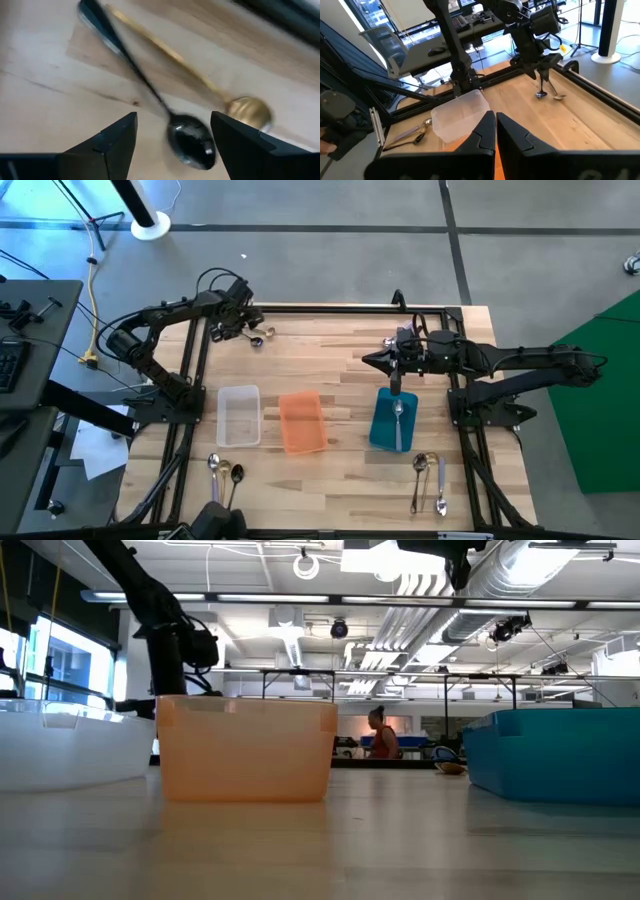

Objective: Sort silverware by color (type)
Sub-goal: Put the top left black spoon into the orange bin

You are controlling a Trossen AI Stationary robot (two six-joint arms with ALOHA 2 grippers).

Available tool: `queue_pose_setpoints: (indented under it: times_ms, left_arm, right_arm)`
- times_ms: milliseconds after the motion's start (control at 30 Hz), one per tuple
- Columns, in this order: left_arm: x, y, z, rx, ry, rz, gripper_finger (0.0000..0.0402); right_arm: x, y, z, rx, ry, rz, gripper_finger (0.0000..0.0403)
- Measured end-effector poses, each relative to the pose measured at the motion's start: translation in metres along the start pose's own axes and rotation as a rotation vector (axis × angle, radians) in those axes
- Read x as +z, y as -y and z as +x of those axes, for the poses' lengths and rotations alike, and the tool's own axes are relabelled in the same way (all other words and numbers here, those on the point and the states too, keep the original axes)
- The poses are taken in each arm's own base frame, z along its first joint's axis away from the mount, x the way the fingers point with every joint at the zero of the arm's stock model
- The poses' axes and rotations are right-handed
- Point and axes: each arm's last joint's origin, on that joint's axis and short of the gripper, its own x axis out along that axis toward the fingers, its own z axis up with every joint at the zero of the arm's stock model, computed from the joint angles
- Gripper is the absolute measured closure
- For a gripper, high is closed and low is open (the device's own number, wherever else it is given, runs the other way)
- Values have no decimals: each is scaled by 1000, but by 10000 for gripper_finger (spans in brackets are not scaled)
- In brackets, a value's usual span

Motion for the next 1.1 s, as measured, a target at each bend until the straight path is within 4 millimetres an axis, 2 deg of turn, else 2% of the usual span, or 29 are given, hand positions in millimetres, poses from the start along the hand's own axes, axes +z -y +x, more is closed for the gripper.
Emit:
queue_pose_setpoints:
  times_ms: [167, 567, 800, 933, 1100]
  left_arm:
    - [0, 0, 1, 7, 8, -62, 160]
    - [2, 0, 31, 69, -38, -124, 161]
    - [2, 0, 33, 72, -38, -146, 162]
    - [2, 0, 33, 78, -41, -134, 187]
    - [2, 0, 33, 79, -40, -134, 257]
  right_arm:
    - [-1, 0, 0, -3, -7, -2, 403]
    - [-2, 1, 0, -8, -24, -3, 403]
    - [-2, 1, 0, -8, -24, -4, 403]
    - [-2, 1, 0, -8, -24, -4, 403]
    - [-2, 1, 0, -8, -24, -3, 403]
